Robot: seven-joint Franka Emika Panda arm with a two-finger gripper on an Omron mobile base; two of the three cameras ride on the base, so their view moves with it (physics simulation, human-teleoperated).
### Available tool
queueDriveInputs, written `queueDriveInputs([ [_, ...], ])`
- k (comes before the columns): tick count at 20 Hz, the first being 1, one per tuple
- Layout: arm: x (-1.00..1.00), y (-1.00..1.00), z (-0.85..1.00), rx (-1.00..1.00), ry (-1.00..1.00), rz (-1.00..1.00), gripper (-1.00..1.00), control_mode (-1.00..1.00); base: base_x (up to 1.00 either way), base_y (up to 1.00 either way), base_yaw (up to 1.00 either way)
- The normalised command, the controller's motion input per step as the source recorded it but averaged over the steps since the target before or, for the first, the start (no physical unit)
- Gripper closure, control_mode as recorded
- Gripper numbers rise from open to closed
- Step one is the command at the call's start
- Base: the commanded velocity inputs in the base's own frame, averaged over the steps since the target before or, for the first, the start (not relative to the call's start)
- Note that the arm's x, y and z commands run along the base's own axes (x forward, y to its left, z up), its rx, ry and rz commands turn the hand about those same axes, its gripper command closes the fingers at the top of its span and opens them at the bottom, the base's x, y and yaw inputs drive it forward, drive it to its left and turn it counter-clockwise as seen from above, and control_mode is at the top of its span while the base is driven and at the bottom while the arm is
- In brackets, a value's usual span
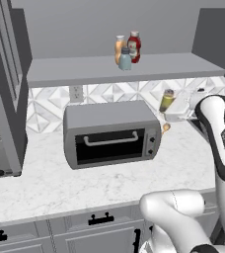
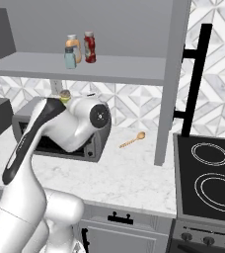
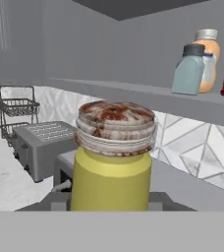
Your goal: Put the shaker and condiment bottle from the counter next to their counterparts in the cabinet.
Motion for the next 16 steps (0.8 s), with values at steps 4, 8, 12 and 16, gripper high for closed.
queueDriveInputs([
  [4,0.24,0.0,0.73,0.0,0.0,-0.04,1.0,-1.0,0.0,0.0,0.0],
  [8,0.39,0.0,0.75,0.0,0.0,-0.03,1.0,-1.0,0.0,0.0,0.0],
  [12,0.47,0.0,0.67,0.02,0.0,0.0,1.0,-1.0,0.0,0.0,0.0],
  [16,0.63,0.0,-0.01,0.0,0.0,0.0,1.0,-1.0,0.0,0.0,0.0],
])
